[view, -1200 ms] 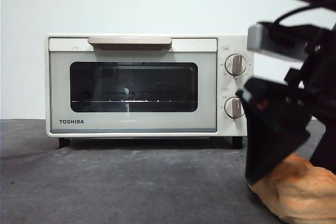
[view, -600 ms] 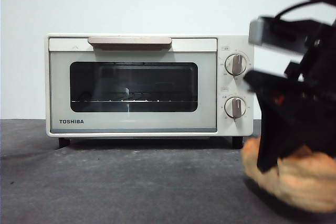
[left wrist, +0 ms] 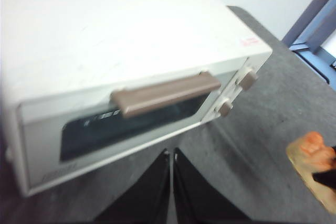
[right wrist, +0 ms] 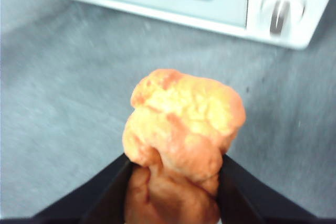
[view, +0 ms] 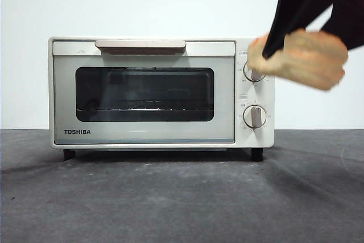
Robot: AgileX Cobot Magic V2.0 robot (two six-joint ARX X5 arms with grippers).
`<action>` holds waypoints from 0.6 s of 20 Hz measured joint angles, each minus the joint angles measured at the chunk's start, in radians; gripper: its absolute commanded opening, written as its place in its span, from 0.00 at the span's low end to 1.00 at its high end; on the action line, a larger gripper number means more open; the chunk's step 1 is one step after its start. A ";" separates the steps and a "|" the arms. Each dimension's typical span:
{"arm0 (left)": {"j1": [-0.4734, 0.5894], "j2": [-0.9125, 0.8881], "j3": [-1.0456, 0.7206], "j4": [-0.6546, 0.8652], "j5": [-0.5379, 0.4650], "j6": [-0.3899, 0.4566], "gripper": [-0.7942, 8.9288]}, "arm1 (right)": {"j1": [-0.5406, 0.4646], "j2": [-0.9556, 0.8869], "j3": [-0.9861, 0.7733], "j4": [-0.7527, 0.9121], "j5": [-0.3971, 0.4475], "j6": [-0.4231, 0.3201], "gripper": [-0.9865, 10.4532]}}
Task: The left arm flap open the oven, the right arm pick bread and place it into oven, the left arm flap close the oven
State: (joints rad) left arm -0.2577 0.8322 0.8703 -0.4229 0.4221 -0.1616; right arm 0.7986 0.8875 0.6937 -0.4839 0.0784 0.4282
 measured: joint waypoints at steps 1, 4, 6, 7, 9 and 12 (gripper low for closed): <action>-0.016 0.033 0.000 0.047 -0.005 -0.006 0.10 | 0.000 -0.010 0.005 -0.003 0.000 -0.004 0.26; -0.057 0.140 0.022 0.128 -0.051 -0.011 0.10 | 0.000 -0.020 0.019 -0.025 0.000 -0.008 0.26; -0.078 0.214 0.049 0.149 -0.065 -0.013 0.10 | 0.000 -0.024 0.020 -0.029 0.001 -0.011 0.26; -0.089 0.251 0.066 0.169 -0.073 -0.013 0.10 | 0.000 -0.025 0.020 -0.031 0.002 -0.012 0.26; -0.104 0.305 0.099 0.180 -0.108 -0.012 0.10 | 0.000 -0.025 0.020 -0.033 0.002 -0.012 0.26; -0.117 0.388 0.144 0.180 -0.112 0.005 0.10 | 0.000 -0.025 0.020 -0.033 0.004 -0.012 0.26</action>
State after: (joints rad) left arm -0.3744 1.2201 1.0142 -0.2428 0.3099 -0.1570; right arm 0.7986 0.8623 0.7139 -0.5171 0.0826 0.4160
